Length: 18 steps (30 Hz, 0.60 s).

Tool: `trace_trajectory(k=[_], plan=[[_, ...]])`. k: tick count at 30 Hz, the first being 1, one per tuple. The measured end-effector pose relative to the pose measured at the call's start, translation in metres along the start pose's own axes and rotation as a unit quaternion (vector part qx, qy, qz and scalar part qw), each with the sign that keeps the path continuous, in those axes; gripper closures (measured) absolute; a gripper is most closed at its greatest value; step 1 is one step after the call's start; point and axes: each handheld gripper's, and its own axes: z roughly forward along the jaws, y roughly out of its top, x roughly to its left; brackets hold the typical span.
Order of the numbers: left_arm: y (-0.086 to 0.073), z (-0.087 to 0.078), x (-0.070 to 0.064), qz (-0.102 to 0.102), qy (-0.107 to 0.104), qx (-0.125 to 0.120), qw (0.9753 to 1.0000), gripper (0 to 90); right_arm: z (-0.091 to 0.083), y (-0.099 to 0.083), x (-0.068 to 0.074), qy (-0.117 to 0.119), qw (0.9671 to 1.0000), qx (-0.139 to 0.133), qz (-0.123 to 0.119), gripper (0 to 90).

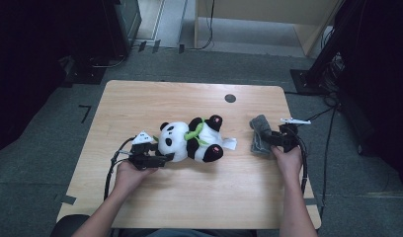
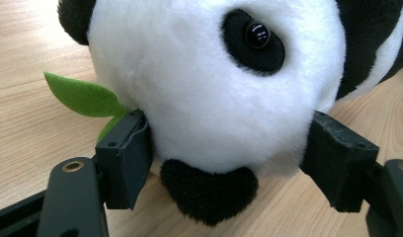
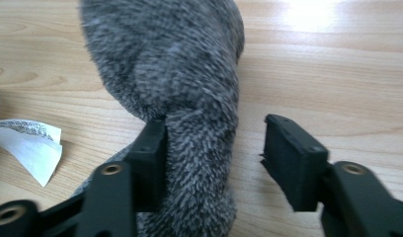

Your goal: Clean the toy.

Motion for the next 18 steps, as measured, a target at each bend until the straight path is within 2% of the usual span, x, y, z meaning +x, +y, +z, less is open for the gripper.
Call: trace_trajectory(k=[5,7,9,11,14,18], plan=[[0.000,0.000,0.000,0.001,0.001,-0.002,1.0000,24.7,-0.011,0.003,0.002,-0.003,0.9994,-0.030,-0.015,35.0],[0.000,0.000,0.000,0.001,0.001,-0.002,1.0000,24.6,-0.017,0.004,0.004,0.017,0.9987,-0.048,-0.013,34.0],[0.000,0.000,0.001,0.000,0.001,-0.002,1.0000,24.5,-0.021,0.006,0.008,0.025,0.9979,-0.057,-0.018,32.5],[0.000,0.000,0.000,0.000,0.001,-0.003,1.0000,24.4,-0.026,0.006,0.015,0.043,0.9966,-0.062,-0.034,31.1],[0.001,-0.001,0.000,0.004,0.003,-0.001,1.0000,24.4,-0.028,0.005,0.025,0.066,0.9945,-0.056,-0.058,33.8],[0.004,-0.001,0.000,0.007,0.004,0.005,1.0000,24.4,-0.025,0.000,0.034,0.092,0.9923,-0.043,-0.071,34.5]])
